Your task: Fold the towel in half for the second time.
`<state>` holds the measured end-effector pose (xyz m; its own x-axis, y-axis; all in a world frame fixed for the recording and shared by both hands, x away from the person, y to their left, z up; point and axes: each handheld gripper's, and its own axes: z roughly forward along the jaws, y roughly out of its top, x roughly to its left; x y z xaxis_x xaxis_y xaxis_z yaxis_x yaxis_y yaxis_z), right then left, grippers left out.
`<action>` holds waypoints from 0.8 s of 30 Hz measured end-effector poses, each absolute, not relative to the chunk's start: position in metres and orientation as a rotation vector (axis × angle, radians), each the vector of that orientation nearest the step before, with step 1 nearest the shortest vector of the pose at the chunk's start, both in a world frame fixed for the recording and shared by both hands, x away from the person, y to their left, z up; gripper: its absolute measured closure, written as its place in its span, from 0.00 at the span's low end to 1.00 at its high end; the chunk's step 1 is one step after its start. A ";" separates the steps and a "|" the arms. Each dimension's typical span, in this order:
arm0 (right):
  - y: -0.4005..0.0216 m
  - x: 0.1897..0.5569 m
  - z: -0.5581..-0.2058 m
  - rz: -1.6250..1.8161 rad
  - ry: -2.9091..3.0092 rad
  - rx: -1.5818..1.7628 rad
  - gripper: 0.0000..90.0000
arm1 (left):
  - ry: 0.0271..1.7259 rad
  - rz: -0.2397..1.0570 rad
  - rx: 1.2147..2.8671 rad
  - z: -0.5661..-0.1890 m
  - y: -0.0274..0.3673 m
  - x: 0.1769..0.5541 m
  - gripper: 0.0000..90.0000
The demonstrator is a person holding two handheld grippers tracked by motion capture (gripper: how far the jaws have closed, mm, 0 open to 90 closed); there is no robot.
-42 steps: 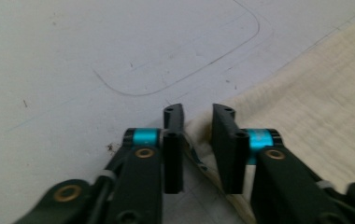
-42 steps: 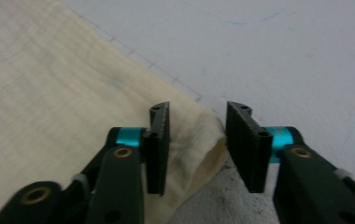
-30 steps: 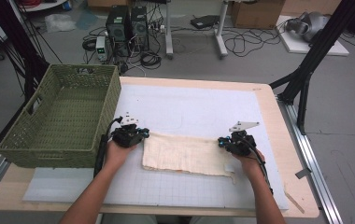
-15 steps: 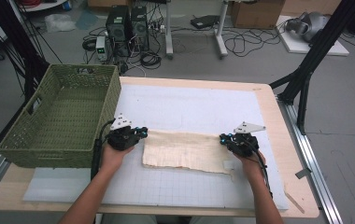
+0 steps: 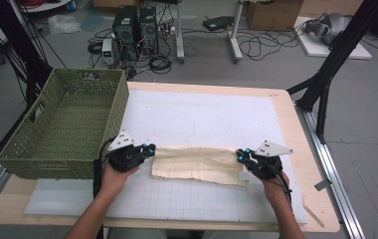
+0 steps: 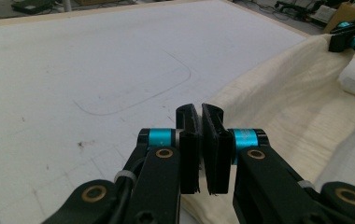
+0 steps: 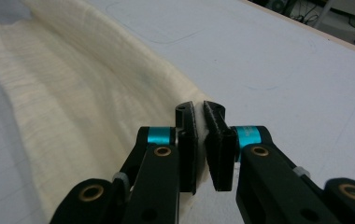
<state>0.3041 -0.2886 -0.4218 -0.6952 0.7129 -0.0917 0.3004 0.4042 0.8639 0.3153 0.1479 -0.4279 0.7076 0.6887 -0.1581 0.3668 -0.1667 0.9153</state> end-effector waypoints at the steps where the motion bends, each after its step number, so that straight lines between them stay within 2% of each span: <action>1: -0.288 0.301 -0.421 1.224 2.220 0.857 0.93 | 0.838 0.347 1.776 -0.429 0.149 0.313 0.95; 13: -0.291 0.268 -0.430 1.182 2.301 0.749 0.93 | 0.815 0.304 1.803 -0.435 0.153 0.283 0.94; 20: -0.291 0.262 -0.432 1.175 2.310 0.726 0.93 | 0.822 0.295 1.828 -0.437 0.154 0.275 0.93; 22: -0.291 0.261 -0.430 1.180 2.302 0.718 0.93 | 0.845 0.293 1.794 -0.434 0.155 0.275 0.87; 24: -0.292 0.260 -0.429 1.188 2.294 0.716 0.93 | 0.877 0.287 1.734 -0.427 0.157 0.275 0.68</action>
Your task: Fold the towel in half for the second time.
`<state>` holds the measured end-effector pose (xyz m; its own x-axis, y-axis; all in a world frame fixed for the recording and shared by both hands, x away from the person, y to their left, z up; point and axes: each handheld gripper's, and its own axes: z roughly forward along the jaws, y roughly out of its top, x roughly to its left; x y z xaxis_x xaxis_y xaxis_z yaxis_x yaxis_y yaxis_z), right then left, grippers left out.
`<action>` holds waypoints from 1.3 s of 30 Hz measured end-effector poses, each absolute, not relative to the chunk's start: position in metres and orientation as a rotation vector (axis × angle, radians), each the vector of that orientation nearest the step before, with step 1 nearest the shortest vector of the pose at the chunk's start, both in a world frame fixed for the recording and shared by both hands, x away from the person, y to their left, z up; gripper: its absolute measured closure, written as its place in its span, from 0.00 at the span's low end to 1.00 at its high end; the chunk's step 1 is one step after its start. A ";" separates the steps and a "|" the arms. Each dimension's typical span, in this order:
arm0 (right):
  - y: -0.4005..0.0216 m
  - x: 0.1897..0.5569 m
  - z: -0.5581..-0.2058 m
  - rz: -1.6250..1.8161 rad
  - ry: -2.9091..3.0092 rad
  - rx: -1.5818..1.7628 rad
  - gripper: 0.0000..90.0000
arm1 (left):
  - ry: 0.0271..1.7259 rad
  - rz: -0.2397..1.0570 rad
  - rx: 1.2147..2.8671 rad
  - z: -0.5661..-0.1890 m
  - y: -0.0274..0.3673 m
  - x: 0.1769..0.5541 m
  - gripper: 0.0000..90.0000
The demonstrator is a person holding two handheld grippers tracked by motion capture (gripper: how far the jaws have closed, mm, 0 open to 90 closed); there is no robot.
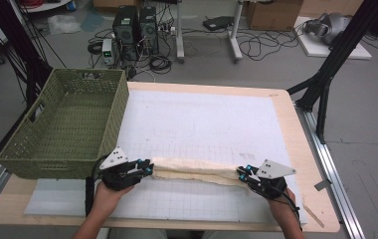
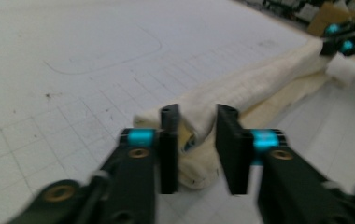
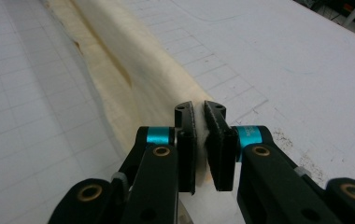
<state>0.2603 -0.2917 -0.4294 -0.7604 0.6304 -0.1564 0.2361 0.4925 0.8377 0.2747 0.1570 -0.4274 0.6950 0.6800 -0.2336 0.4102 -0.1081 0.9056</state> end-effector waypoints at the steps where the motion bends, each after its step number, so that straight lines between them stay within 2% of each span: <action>1: -0.292 0.260 -0.429 1.182 2.296 0.719 0.93 | 0.879 0.295 1.701 -0.423 0.158 0.274 0.62; 8: -0.289 0.257 -0.429 1.162 2.316 0.675 0.93 | 0.846 0.300 1.620 -0.405 0.152 0.288 0.60; 15: -0.290 0.255 -0.428 1.155 2.312 0.680 0.93 | 0.878 0.218 1.746 -0.425 0.127 0.297 0.71; 20: -0.291 0.254 -0.429 1.153 2.313 0.688 0.91 | 0.915 0.231 1.820 -0.443 0.124 0.295 0.76; 27: -0.308 0.253 -0.413 1.459 2.183 0.873 0.63 | 0.914 0.244 1.870 -0.447 0.121 0.294 0.76; 30: -0.311 0.249 -0.401 1.459 2.087 0.924 0.59 | 0.909 0.245 1.893 -0.448 0.119 0.293 0.76; 35: -0.289 0.251 -0.393 1.383 2.054 0.984 0.64 | 0.907 0.248 1.904 -0.449 0.117 0.293 0.76; 39: -0.258 0.263 -0.410 1.340 2.190 0.993 0.67 | 0.913 0.247 1.906 -0.450 0.120 0.294 0.76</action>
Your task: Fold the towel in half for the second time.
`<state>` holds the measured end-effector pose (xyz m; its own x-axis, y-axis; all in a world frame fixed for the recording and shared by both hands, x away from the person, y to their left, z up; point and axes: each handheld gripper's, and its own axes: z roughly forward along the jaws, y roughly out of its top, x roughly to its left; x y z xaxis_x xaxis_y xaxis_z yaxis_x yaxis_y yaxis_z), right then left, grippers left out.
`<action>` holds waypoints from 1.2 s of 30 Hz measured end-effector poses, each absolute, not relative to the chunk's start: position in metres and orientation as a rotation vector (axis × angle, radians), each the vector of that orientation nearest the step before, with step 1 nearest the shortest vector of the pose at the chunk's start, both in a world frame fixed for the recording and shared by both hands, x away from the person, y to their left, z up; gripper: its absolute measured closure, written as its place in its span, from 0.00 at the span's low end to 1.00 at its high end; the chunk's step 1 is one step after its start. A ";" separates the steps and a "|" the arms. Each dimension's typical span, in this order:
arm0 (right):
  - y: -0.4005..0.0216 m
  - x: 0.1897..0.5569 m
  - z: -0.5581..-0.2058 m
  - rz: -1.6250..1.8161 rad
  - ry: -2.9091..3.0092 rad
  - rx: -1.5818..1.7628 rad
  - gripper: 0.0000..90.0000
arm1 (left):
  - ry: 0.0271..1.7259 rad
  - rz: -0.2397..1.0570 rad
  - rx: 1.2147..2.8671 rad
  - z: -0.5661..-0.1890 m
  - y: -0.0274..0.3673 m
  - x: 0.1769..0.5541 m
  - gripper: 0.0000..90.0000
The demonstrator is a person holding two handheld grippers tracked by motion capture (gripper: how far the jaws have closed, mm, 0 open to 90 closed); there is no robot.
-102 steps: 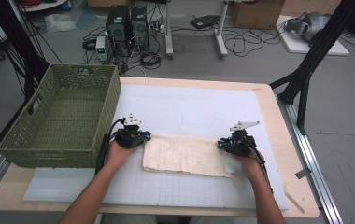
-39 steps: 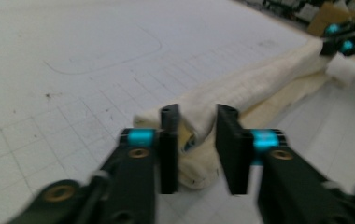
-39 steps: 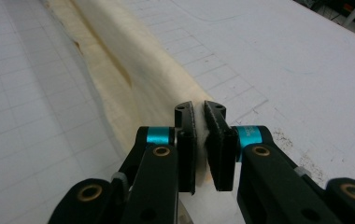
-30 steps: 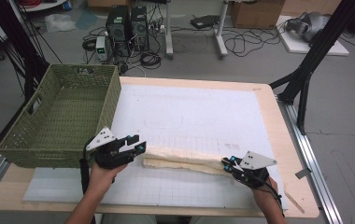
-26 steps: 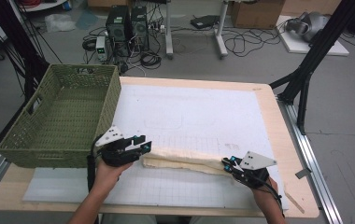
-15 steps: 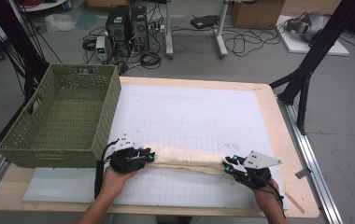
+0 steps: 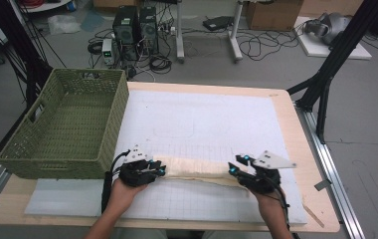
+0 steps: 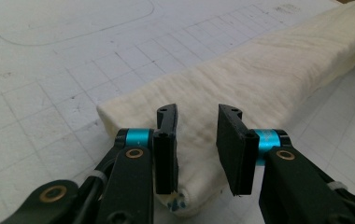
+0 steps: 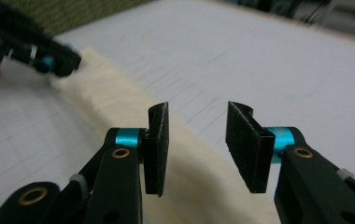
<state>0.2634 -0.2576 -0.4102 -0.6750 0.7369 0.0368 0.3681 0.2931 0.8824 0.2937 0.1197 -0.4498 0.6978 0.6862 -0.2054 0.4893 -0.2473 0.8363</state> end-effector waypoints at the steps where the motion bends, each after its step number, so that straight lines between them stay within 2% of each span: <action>1: -0.254 0.267 -0.419 1.328 2.234 1.011 0.68 | 0.916 0.247 1.904 -0.450 0.121 0.294 0.76; 6: -0.255 0.269 -0.446 1.200 2.355 1.001 0.70 | 0.928 0.239 1.899 -0.451 0.124 0.294 0.77; 14: -0.280 0.270 -0.448 1.093 2.286 1.058 0.69 | 0.936 0.245 1.926 -0.451 0.121 0.295 0.77; 19: -0.281 0.274 -0.448 0.978 2.224 1.075 0.64 | 0.928 0.265 1.959 -0.451 0.117 0.293 0.78; 23: -0.281 0.278 -0.448 0.926 2.174 1.092 0.64 | 0.918 0.275 1.978 -0.451 0.116 0.293 0.79; 27: -0.285 0.280 -0.448 0.969 2.181 1.142 0.65 | 0.927 0.272 1.969 -0.451 0.116 0.292 0.79; 31: -0.292 0.275 -0.449 1.079 2.261 1.220 0.62 | 0.928 0.269 1.971 -0.451 0.117 0.292 0.79; 34: -0.298 0.277 -0.451 1.150 2.287 1.261 0.70 | 0.931 0.273 1.972 -0.451 0.116 0.292 0.79; 36: -0.298 0.279 -0.450 1.187 2.314 1.284 0.87 | 0.933 0.279 1.975 -0.451 0.116 0.291 0.79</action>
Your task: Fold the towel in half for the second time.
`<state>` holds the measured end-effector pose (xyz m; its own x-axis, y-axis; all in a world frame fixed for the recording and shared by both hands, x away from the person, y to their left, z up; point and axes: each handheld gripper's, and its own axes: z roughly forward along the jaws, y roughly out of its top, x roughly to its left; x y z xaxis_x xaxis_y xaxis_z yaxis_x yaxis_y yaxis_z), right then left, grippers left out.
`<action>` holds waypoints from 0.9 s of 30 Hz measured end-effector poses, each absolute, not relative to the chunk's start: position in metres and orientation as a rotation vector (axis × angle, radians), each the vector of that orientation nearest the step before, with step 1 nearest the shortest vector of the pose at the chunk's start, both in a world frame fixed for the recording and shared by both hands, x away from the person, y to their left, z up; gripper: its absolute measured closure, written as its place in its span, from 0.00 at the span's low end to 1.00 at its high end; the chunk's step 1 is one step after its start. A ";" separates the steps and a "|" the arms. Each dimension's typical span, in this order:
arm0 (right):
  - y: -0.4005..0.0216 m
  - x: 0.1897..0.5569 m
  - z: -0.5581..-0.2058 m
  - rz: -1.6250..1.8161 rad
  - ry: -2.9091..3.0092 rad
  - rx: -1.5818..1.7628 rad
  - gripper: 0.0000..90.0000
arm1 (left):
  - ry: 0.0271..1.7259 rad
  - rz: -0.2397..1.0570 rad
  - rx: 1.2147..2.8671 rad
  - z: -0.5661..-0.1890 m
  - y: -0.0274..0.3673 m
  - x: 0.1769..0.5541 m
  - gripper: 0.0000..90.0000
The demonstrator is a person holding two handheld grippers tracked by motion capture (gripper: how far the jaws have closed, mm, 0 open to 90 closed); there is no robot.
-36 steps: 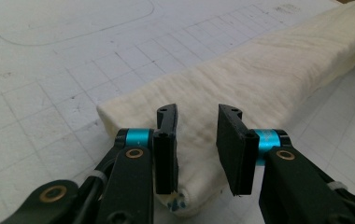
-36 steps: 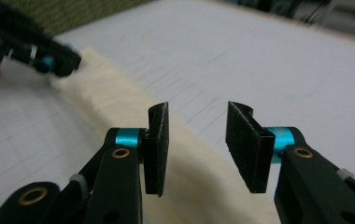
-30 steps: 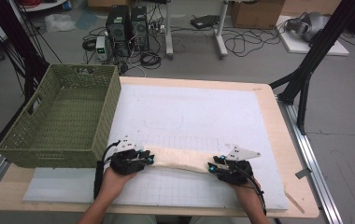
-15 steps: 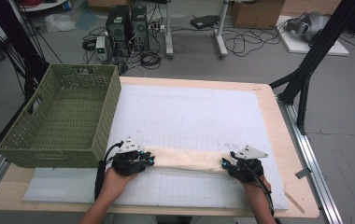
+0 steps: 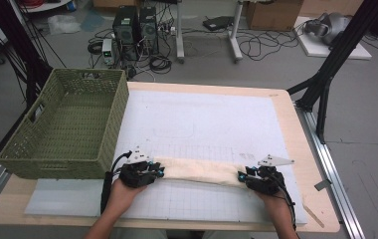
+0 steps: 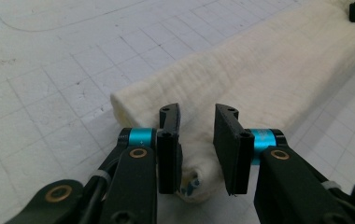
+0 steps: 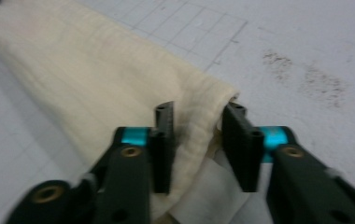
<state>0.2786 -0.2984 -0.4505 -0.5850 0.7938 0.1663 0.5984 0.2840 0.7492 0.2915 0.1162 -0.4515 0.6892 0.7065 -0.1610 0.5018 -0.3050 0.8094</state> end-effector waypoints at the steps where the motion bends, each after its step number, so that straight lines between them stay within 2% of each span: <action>1: -0.297 0.278 -0.450 1.193 2.328 1.267 0.90 | 0.935 0.281 1.976 -0.451 0.116 0.291 0.80; 5: -0.285 0.277 -0.444 0.986 2.299 1.096 0.93 | 0.937 0.327 1.991 -0.451 0.115 0.290 0.91; 8: -0.278 0.279 -0.444 0.918 2.273 1.061 0.91 | 0.930 0.342 2.001 -0.451 0.114 0.289 0.92; 10: -0.276 0.277 -0.443 0.902 2.269 1.039 0.84 | 0.934 0.327 1.991 -0.451 0.116 0.290 0.92; 11: -0.277 0.275 -0.442 0.891 2.261 1.034 0.77 | 0.934 0.316 1.985 -0.451 0.117 0.290 0.90; 14: -0.281 0.270 -0.436 0.906 2.217 1.052 0.63 | 0.908 0.279 1.945 -0.447 0.123 0.290 0.77; 18: -0.291 0.261 -0.424 0.967 2.162 1.029 0.51 | 0.876 0.329 1.817 -0.434 0.135 0.291 0.64; 24: -0.304 0.256 -0.411 1.069 2.088 1.013 0.44 | 0.862 0.378 1.708 -0.425 0.147 0.290 0.55; 27: -0.308 0.256 -0.410 1.090 2.070 1.018 0.41 | 0.862 0.398 1.675 -0.421 0.149 0.289 0.47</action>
